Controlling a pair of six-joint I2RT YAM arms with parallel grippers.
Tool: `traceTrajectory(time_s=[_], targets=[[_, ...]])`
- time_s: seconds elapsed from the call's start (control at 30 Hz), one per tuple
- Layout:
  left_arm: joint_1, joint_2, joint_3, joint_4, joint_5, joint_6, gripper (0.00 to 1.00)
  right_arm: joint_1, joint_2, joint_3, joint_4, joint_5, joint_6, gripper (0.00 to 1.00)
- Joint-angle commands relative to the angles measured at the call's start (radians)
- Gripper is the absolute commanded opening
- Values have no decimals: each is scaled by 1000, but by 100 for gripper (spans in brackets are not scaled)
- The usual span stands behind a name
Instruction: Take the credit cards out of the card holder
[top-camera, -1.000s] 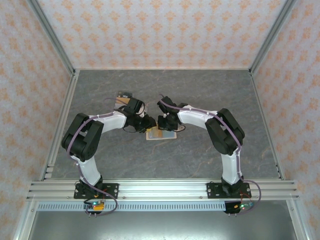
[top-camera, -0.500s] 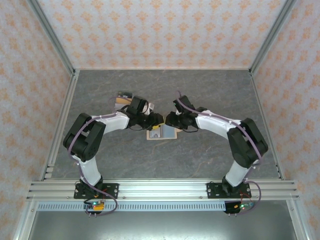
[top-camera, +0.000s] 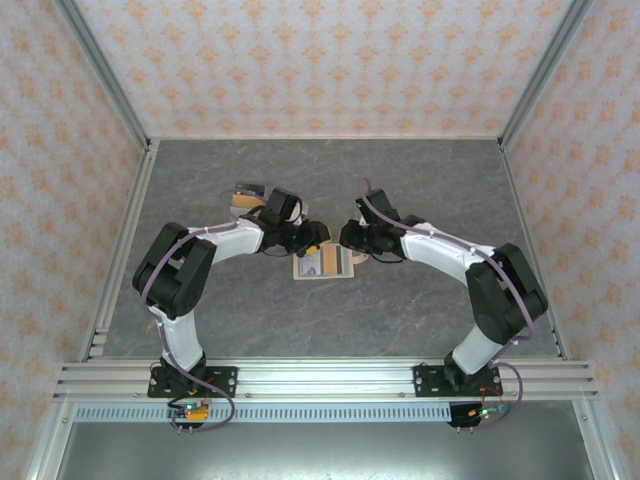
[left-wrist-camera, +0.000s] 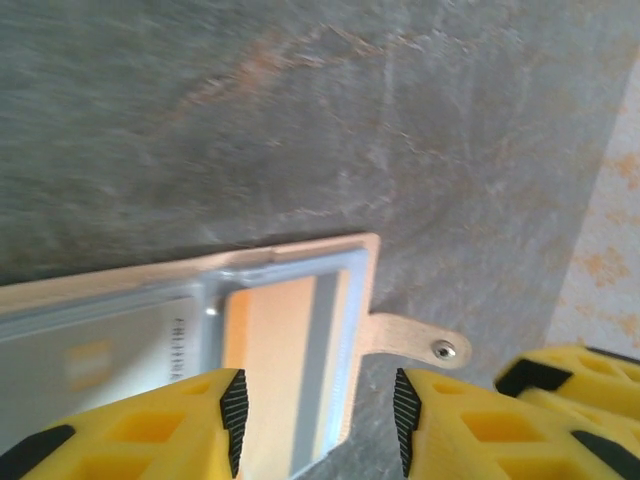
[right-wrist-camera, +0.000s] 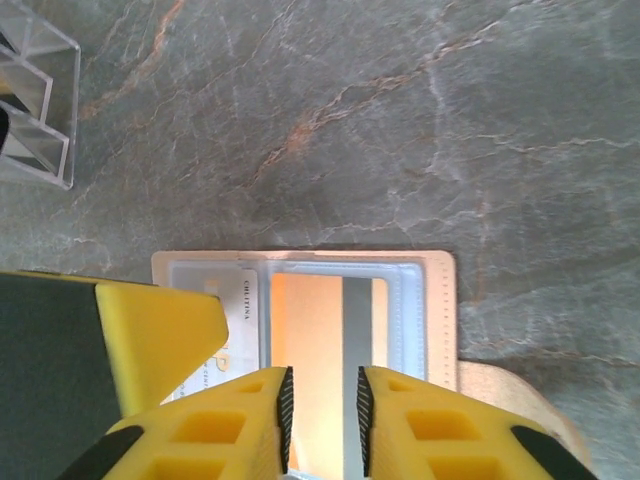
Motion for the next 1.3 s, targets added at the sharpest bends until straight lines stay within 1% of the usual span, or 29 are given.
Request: traceTrajectory(time_s=[0.0, 0.17, 0.33, 0.7, 0.8, 0.9, 1.03, 1.27], targets=[[9, -40, -30, -57, -52, 23, 43, 31, 52, 51, -41, 21, -17, 23], [8, -16, -49, -23, -9, 12, 39, 41, 101, 67, -53, 33, 1, 18], [-1, 8, -27, -16, 17, 6, 37, 40, 137, 84, -71, 51, 1, 19], [-8, 38, -5, -32, 32, 17, 34, 40, 206, 112, -104, 67, 5, 20], [-8, 42, -5, -40, 33, 25, 34, 41, 217, 112, -106, 70, 9, 22], [-9, 51, -3, -47, 39, 33, 34, 40, 232, 116, -105, 52, 15, 22], [-9, 51, -7, -53, 44, 45, 32, 35, 236, 100, -73, -4, 40, 21], [-9, 51, -20, -41, 66, 64, 29, 11, 226, 30, 24, -65, 110, 21]])
